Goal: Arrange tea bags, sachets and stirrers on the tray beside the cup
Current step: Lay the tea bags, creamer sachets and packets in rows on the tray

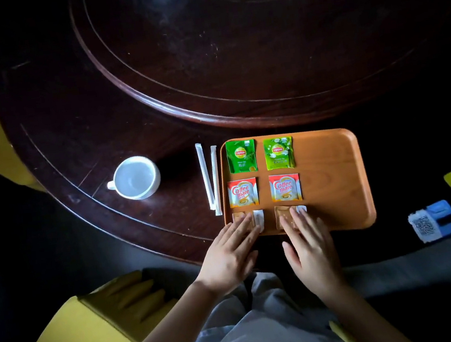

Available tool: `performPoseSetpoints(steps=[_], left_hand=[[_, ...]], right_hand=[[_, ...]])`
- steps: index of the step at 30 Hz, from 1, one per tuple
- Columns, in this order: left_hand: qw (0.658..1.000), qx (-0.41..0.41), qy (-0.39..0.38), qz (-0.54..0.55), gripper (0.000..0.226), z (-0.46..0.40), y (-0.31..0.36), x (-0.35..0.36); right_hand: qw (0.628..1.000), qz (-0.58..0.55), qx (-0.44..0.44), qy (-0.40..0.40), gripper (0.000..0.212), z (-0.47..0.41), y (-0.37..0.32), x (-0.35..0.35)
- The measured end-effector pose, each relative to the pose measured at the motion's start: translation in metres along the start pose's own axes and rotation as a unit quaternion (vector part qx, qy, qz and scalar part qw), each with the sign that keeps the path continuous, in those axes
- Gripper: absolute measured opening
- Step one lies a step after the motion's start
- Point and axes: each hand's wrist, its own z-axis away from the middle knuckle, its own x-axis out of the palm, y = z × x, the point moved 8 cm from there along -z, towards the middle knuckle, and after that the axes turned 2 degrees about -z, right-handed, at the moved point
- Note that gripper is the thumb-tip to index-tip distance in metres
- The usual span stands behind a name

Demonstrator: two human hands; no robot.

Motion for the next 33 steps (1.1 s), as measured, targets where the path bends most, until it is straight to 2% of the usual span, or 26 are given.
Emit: performPoseSetpoints(steps=[5,9,19,23,25,28,30,33], left_hand=[[0.998,-0.037,-0.041,-0.039,0.053,0.005,-0.005,0.006],[0.997,-0.034,-0.047,-0.049,0.052,0.006,-0.008,0.008],[0.993,-0.024,-0.073,-0.088,0.055,0.006,-0.01,0.009],[0.993,-0.018,-0.075,-0.084,0.06,0.01,-0.007,0.007],[0.997,-0.021,-0.048,-0.064,0.058,0.013,-0.01,-0.002],[0.996,-0.045,0.054,-0.053,0.044,0.008,-0.028,-0.03],[0.986,-0.108,0.104,-0.068,0.038,-0.001,-0.053,-0.05],[0.958,-0.246,0.131,-0.063,0.029,-0.022,-0.096,-0.07]], right_hand=[[0.995,0.039,0.026,-0.083,0.051,0.008,-0.003,0.012],[0.993,0.041,0.038,-0.104,0.05,0.008,-0.002,0.013],[0.992,0.061,0.038,-0.1,0.049,0.009,-0.005,0.01],[0.997,0.046,0.03,-0.058,0.046,0.002,-0.012,0.0],[1.0,0.021,0.009,-0.011,0.042,-0.011,-0.023,-0.009],[0.999,-0.001,-0.035,0.039,0.037,-0.045,-0.045,-0.018],[0.998,-0.004,-0.058,0.04,0.037,-0.074,-0.063,-0.017],[0.998,0.012,-0.061,0.015,0.028,-0.114,-0.088,-0.006]])
